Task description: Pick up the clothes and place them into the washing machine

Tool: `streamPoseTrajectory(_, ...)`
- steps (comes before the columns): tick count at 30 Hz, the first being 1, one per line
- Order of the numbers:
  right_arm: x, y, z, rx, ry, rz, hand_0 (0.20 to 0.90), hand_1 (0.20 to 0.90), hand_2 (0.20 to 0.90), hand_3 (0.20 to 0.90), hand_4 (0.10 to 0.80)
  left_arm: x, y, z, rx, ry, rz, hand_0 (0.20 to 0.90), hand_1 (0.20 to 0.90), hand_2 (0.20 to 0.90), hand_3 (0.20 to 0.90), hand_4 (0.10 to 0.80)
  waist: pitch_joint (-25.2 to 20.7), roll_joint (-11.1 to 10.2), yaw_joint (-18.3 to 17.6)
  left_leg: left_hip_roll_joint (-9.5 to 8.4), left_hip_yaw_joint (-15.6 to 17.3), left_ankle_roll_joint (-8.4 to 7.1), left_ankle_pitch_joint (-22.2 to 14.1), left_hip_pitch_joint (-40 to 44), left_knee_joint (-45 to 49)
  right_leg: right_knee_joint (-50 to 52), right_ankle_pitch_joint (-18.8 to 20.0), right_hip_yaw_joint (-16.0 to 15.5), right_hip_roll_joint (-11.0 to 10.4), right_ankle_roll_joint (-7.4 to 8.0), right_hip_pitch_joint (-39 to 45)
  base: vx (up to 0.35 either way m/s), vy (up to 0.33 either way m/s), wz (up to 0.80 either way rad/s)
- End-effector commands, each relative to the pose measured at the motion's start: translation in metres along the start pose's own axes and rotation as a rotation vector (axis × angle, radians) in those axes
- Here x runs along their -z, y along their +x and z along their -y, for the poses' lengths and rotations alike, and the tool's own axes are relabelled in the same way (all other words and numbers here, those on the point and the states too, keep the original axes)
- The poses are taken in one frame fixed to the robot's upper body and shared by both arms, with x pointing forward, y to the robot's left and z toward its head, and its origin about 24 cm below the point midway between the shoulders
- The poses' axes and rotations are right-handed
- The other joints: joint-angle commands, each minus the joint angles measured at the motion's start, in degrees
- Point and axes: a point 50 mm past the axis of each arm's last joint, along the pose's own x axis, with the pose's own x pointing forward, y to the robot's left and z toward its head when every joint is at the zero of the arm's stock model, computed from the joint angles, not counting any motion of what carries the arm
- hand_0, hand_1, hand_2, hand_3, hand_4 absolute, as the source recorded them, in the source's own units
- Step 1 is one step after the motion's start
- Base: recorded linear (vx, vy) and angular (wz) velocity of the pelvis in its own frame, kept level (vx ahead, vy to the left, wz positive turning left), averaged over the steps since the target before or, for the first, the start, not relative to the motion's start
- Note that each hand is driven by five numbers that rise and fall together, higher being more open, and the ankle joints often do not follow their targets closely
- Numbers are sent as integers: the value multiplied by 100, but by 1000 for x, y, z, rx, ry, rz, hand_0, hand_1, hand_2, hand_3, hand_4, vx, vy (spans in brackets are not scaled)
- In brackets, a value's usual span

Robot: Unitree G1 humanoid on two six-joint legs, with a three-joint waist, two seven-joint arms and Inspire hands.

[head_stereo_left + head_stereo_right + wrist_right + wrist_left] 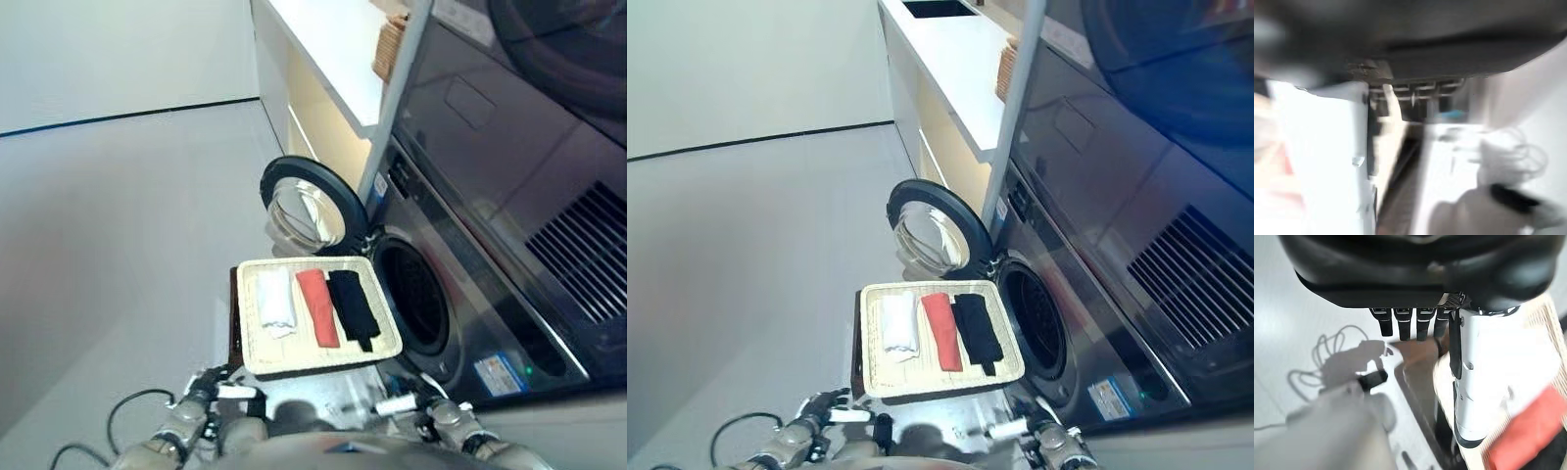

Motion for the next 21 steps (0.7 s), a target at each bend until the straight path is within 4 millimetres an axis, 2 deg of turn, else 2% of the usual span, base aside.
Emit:
streamPoseTrajectory(1,21,-6,8,26,20,-54,900,900,900,900,800,-5,0,11,20,13,28,900,900,900,900,800,-311,80,49,353,-277,-444,469,-988,278,224,-105,338,392,-49,247,225,207,-7)
streamPoseTrajectory(4,18,-7,5,21,41,-30,900,900,900,900,800,-8,1,4,0,15,40,900,900,900,900,800,-357,29,52,166,-190,-239,174,-963,486,1114,64,432,211,134,-46,193,187,-12)
streamPoseTrajectory(6,16,-6,6,22,55,-19,900,900,900,900,800,-10,1,0,-12,21,50,900,900,900,900,800,-328,33,-12,-28,-195,-77,-1,-765,492,2093,643,461,145,281,-490,160,211,-20)
streamPoseTrajectory(7,15,-6,8,28,50,-20,900,900,900,900,800,-13,1,-2,-15,27,59,900,900,900,900,800,-238,100,-55,-68,-178,4,-79,-638,489,2712,1038,419,143,292,-805,84,249,-38)
streamPoseTrajectory(8,14,-5,10,32,43,-20,900,900,900,900,800,-16,2,-4,-20,30,71,900,900,900,900,800,-113,236,-112,-13,-205,56,-104,-507,450,3169,1237,327,275,293,-1172,38,258,-36)
streamPoseTrajectory(9,12,-4,12,38,38,-16,900,900,900,900,800,-17,2,-6,-26,36,72,900,900,900,900,800,11,333,-161,26,-204,100,-113,-392,420,3595,1275,194,394,281,-1422,40,265,-16)
streamPoseTrajectory(10,12,-4,14,45,37,-21,900,900,900,900,800,-17,2,-7,-28,37,69,900,900,900,900,800,103,470,-215,67,-250,128,-126,-279,378,3950,1197,64,522,236,-1726,110,257,5)
streamPoseTrajectory(11,13,-3,16,53,37,-32,900,900,900,900,800,-16,2,-7,-28,41,61,900,900,900,900,800,127,543,-231,80,-245,137,-170,-170,336,3991,1022,-183,469,180,-1967,185,209,4)
streamPoseTrajectory(14,23,-5,20,70,32,-85,900,900,900,900,800,-7,1,-4,-19,34,30,900,900,900,900,800,68,540,-265,-50,-253,77,-316,174,130,2857,541,-928,206,64,-2126,285,62,-8)
streamPoseTrajectory(15,25,-5,22,76,37,-100,900,900,900,900,800,-4,1,-1,-10,33,23,900,900,900,900,800,65,505,-299,-109,-275,40,-390,337,41,2239,606,-1172,159,63,-2139,291,-51,-1)
streamPoseTrajectory(17,29,-6,27,90,44,-121,900,900,900,900,800,-2,0,4,3,23,20,900,900,900,900,800,45,418,-305,-189,-278,-2,-548,540,-13,1275,913,-1457,39,130,-2057,306,-103,2)
streamPoseTrajectory(18,36,-7,28,88,44,-148,900,900,900,900,800,-1,0,10,19,18,22,900,900,900,900,800,-31,316,-312,-240,-342,-35,-680,593,38,760,980,-1188,57,98,-1790,252,-99,5)
streamPoseTrajectory(21,41,-9,29,93,43,-167,900,900,900,900,800,4,-2,18,31,-15,11,900,900,900,900,800,-159,273,-181,-190,-315,-83,-693,664,34,489,1012,-1177,86,71,-1422,210,-95,30)
